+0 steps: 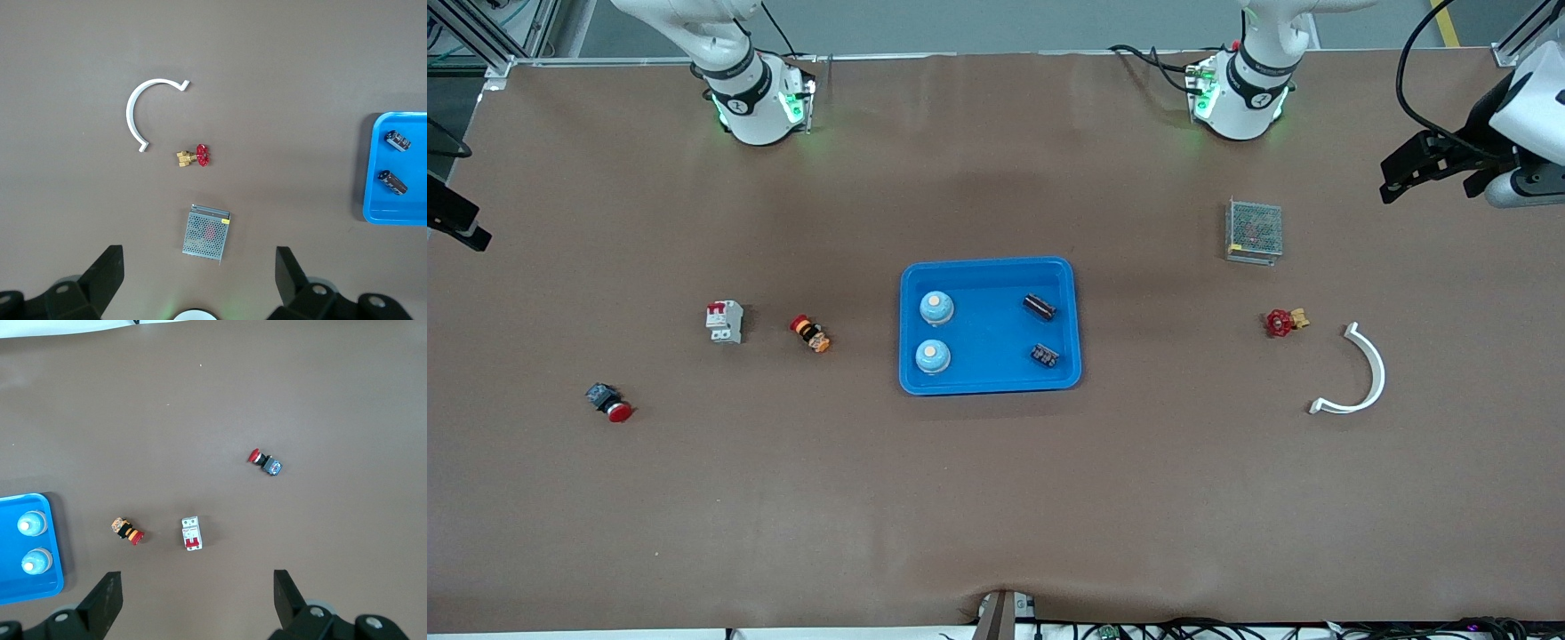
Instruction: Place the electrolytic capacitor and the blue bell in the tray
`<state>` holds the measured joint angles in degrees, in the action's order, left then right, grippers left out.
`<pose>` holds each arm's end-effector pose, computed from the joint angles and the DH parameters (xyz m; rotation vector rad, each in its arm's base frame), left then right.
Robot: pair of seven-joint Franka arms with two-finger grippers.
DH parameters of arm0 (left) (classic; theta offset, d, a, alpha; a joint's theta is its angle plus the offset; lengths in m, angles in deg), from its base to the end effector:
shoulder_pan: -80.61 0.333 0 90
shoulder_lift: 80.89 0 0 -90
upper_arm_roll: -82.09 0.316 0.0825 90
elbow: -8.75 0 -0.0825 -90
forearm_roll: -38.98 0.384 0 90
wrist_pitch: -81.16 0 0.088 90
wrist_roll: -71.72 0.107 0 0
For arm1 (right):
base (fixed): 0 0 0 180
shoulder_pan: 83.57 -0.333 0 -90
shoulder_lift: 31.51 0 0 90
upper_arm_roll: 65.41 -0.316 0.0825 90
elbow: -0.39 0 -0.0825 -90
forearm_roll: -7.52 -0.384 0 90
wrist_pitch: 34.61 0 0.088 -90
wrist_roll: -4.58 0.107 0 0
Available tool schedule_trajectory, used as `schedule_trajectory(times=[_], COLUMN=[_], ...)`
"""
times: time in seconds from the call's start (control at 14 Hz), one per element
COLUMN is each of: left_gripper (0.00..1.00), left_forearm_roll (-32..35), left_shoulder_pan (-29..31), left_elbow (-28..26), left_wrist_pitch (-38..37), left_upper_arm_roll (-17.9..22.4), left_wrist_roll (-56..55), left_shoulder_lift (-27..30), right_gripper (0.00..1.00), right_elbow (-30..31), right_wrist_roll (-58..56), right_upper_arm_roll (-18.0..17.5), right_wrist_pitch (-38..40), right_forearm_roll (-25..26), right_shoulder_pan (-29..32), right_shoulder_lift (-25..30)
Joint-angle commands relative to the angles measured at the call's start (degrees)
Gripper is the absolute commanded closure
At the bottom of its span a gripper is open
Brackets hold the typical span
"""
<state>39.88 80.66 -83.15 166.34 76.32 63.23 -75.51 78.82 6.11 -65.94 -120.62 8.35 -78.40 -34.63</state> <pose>0.5137 -0.0525 0.6517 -3.1126 -0.0779 0.0320 0.5613 -0.0474 0.6823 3.1186 -0.1706 0.1210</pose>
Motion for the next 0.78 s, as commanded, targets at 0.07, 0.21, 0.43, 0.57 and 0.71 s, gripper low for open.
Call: schedule_trajectory(times=[0.07,0.21,0.43,0.57,0.71], left_gripper=[0.00,0.00,0.00,0.00,0.00], left_forearm_roll=[0.0,0.0,0.0,-0.1,-0.1], left_shoulder_pan=[-0.1,0.1,0.9,1.0,0.9], left_elbow=[1.1,1.0,0.9,0.9,0.6], left_wrist_pitch=[-0.7,-0.8,-0.8,-0.9,-1.0], left_upper_arm_roll=[0.3,0.3,0.3,0.3,0.2], left_wrist_roll=[0.4,0.3,0.4,0.1,0.1], left_shoulder_lift=[-0.5,-0.5,-0.4,-0.4,-0.4], right_gripper=[0.00,0.00,0.00,0.00,0.00], right_elbow=[-0.5,-0.4,-0.2,-0.2,-0.2], right_wrist_roll=[0.9,1.1,1.3,2.4,2.6], right_upper_arm_roll=[-0.4,-0.5,-0.4,-0.3,-0.3], right_wrist_pitch=[1.9,3.2,3.9,4.5,4.8], right_forearm_roll=[-1.7,-1.7,-3.5,-5.7,-5.6], right_shoulder_pan=[1.1,0.6,0.5,0.9,0.7], right_shoulder_lift=[-1.2,-1.5,-1.5,-1.9,-1.8])
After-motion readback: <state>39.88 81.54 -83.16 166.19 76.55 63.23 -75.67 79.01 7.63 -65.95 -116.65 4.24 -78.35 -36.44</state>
